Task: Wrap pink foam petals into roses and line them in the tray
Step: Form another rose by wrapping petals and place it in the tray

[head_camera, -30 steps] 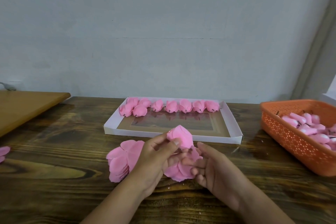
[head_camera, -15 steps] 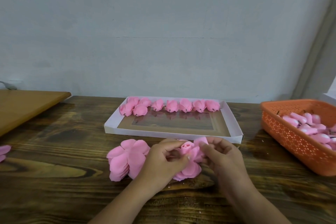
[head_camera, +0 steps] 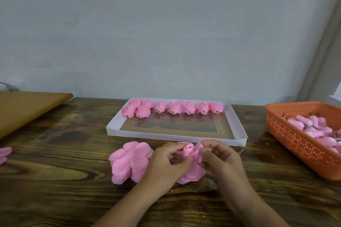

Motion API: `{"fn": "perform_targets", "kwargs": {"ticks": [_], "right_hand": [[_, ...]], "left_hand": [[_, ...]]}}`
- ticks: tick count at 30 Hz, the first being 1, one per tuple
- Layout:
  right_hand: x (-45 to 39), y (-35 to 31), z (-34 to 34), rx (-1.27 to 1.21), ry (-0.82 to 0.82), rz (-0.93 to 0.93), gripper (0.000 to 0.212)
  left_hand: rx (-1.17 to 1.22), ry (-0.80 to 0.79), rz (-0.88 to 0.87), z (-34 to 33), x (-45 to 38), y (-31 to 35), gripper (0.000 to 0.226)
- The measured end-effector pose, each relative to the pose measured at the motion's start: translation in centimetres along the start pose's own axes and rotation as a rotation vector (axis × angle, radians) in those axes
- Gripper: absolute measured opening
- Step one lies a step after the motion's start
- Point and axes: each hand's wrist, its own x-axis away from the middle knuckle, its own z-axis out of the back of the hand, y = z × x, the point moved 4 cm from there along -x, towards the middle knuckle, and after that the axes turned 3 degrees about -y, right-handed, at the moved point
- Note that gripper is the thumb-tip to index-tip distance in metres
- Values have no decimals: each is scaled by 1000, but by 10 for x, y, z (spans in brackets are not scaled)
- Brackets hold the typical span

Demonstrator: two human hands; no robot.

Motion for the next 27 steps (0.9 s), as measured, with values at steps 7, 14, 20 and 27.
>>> {"fn": "perform_targets", "kwargs": {"ticks": [7, 14, 20, 27], "right_hand": [[0, 1, -2, 29, -20, 44, 21], [1, -1, -5, 72, -20, 102, 18], [2, -1, -6, 90, -14, 119, 18], [3, -6, -9, 111, -42, 147, 27]], "left_hand": [[-20, 34, 20, 0, -1, -3, 30], [-18, 101, 14, 2, -1, -4, 29], [51, 109, 19, 1, -1, -5, 34], [99, 147, -18, 3, 0, -1, 54]]}}
